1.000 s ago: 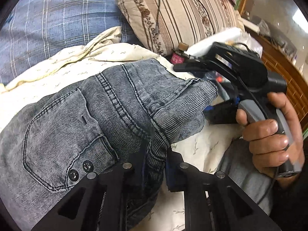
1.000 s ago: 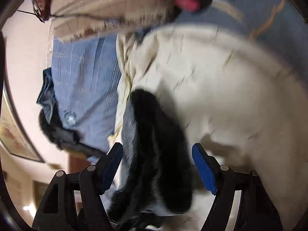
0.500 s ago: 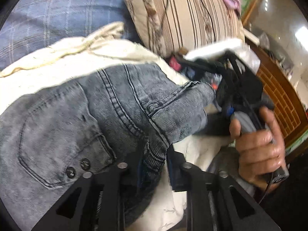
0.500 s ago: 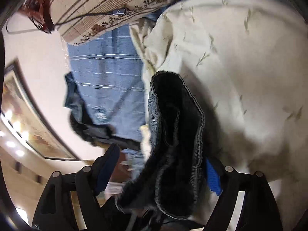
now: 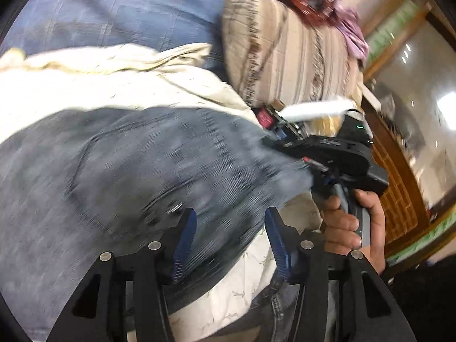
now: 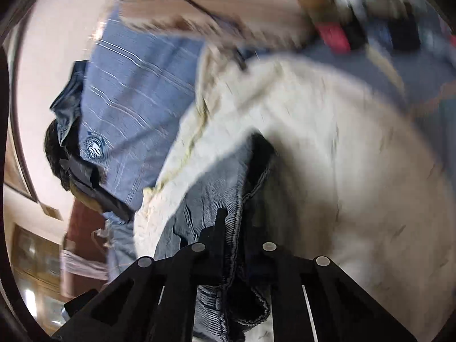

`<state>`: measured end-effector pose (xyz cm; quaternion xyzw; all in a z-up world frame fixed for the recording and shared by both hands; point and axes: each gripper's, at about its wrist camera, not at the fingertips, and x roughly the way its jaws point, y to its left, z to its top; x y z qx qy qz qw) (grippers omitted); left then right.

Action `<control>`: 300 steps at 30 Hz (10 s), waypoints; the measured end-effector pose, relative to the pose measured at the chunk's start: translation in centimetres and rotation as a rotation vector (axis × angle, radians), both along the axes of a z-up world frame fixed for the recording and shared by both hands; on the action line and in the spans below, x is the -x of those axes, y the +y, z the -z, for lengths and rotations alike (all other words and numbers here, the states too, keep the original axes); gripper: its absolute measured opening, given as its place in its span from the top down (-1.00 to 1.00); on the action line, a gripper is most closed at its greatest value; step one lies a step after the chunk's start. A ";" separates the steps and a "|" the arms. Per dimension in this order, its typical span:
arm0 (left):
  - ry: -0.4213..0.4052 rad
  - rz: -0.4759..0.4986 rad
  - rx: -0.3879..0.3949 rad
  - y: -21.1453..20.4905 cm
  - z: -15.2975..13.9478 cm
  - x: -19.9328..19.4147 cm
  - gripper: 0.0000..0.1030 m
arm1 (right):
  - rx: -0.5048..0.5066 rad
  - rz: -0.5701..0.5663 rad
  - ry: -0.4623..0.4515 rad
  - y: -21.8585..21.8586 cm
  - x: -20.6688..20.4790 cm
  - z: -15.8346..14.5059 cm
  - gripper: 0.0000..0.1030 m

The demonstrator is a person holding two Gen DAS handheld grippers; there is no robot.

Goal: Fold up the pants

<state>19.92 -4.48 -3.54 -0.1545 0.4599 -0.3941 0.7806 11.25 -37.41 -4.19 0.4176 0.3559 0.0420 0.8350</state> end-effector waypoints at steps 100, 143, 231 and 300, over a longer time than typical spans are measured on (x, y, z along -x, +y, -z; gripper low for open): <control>0.283 -1.180 0.294 35.3 2.7 15.3 0.00 | 0.361 -0.820 -0.082 41.7 -0.2 3.7 -0.13; -0.419 -0.955 -0.119 22.3 -9.3 14.6 0.77 | 0.163 -0.674 -0.209 32.2 -0.4 0.0 -0.13; 0.133 -0.386 0.200 22.0 -0.9 -14.2 0.45 | 0.131 -0.467 -0.111 18.5 -12.3 -2.4 0.39; -0.301 -0.544 -0.626 10.5 1.0 1.0 0.93 | 0.578 -0.313 -0.017 23.1 -1.9 2.3 0.62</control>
